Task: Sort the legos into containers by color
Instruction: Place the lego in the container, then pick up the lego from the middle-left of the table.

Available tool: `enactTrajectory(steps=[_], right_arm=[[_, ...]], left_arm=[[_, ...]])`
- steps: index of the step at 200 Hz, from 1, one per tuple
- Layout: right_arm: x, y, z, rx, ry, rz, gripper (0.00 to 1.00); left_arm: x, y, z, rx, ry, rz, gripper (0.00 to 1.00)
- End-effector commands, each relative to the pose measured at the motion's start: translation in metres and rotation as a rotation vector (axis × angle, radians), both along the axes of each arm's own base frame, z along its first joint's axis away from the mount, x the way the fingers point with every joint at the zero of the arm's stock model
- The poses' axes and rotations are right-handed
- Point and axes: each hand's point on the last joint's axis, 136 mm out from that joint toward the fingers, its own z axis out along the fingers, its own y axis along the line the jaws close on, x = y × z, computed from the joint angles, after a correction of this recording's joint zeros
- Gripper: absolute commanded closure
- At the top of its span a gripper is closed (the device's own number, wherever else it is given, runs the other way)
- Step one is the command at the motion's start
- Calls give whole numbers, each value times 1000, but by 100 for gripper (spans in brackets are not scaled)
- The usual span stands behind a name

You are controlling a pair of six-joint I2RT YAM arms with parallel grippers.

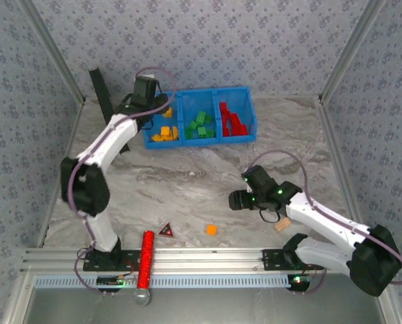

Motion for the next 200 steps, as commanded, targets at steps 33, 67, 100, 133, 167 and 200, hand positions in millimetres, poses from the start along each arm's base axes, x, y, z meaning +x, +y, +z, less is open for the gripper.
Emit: enactTrajectory(steps=[33, 67, 100, 133, 167, 200], right_arm=[[26, -18, 59, -59, -187, 42, 22], [32, -23, 69, -55, -223, 41, 22], [36, -36, 72, -53, -239, -3, 21], [41, -48, 73, -30, -244, -55, 20], [46, -55, 78, -13, -254, -81, 19], [55, -59, 82, 10, -269, -100, 19]], left_arm=[[-156, -61, -54, 96, 147, -170, 32], [-241, -98, -85, 112, 236, -262, 31], [-290, -124, -106, 118, 300, -301, 31], [-319, -136, -135, 150, 403, -315, 31], [-347, -155, -159, 146, 490, -345, 31], [-372, -171, -172, 150, 570, -374, 31]])
